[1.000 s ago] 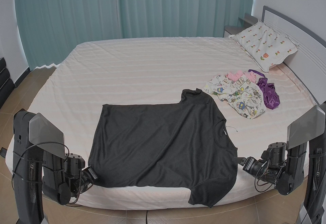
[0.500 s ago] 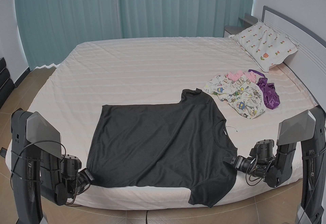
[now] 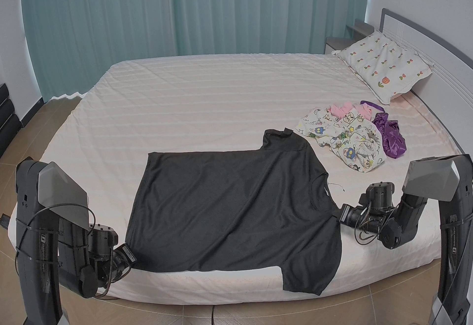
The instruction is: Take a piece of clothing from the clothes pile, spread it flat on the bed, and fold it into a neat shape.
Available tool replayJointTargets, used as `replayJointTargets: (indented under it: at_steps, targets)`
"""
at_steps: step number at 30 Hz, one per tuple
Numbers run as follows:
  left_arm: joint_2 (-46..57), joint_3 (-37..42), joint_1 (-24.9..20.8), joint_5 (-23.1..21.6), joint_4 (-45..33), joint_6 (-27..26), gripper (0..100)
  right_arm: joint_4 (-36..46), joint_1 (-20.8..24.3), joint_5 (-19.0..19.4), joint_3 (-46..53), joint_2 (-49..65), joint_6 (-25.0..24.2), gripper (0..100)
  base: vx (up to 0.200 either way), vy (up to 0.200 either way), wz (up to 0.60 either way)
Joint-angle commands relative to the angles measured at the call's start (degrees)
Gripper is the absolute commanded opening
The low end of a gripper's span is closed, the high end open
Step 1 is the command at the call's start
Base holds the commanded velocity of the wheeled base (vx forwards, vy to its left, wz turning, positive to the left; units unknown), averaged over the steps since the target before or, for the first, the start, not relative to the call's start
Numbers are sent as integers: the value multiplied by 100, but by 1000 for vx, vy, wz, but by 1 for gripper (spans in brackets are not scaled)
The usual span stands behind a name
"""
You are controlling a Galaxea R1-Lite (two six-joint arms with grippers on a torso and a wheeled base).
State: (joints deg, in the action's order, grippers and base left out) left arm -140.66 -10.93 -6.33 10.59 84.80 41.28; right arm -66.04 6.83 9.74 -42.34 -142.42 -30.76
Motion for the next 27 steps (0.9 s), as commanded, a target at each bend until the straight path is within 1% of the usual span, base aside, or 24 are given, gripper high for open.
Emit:
replayJointTargets:
  at_steps: [1,2,3,5,6,10,11,16,20,22,24,25,27]
  targets:
    - [-23,-40,-18,4,2,3,0,416,-349,423,-855,39,333,0,0,0,0]
    - [-23,-40,-18,4,2,3,0,416,-349,423,-855,39,333,0,0,0,0]
    - [-23,-40,-18,-5,10,3,0,486,-366,538,-1022,57,369,0,0,0,0]
    - [-23,-40,-18,-5,10,3,0,486,-366,538,-1022,57,369,0,0,0,0]
    - [-23,-5,-26,-22,116,3,0,908,-349,634,-1523,66,395,0,0,0,0]
    - [-32,21,-44,-22,230,21,0,1260,-340,652,-1936,-49,580,0,0,0,0]
    - [-32,21,-44,-22,230,21,0,1286,-340,652,-1971,-84,597,100,0,0,0]
    - [-59,12,-44,-22,257,21,0,1286,-322,643,-1971,-163,597,100,0,0,0]
    - [-59,21,-44,-22,257,21,0,1172,-489,626,-1514,118,518,100,0,0,0]
    - [-59,12,-44,-22,257,21,0,1110,-551,652,-1110,373,404,100,0,0,0]
    - [-59,12,-44,-22,257,21,0,1014,-516,652,-644,672,167,100,0,0,0]
    - [-59,12,-44,-22,257,21,0,1014,-516,652,-644,672,167,100,0,0,0]
    - [-59,12,-44,-22,257,73,0,838,-278,670,208,1059,-115,100,0,0,0]
